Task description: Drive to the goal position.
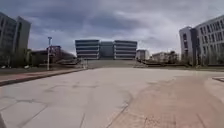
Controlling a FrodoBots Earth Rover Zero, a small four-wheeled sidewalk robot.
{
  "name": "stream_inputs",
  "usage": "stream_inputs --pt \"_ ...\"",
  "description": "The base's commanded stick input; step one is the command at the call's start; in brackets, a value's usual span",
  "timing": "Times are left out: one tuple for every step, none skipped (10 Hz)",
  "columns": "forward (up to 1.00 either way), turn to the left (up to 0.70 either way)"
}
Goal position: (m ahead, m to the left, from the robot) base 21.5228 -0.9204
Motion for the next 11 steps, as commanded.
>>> stream_inputs --pt "0.70 0.00" --pt "0.70 0.00" --pt "0.70 0.00" --pt "0.70 -0.09" --pt "0.70 -0.20" --pt "0.70 0.00" --pt "0.70 0.00" --pt "0.70 0.00" --pt "0.70 0.00" --pt "0.70 0.00" --pt "0.70 0.00"
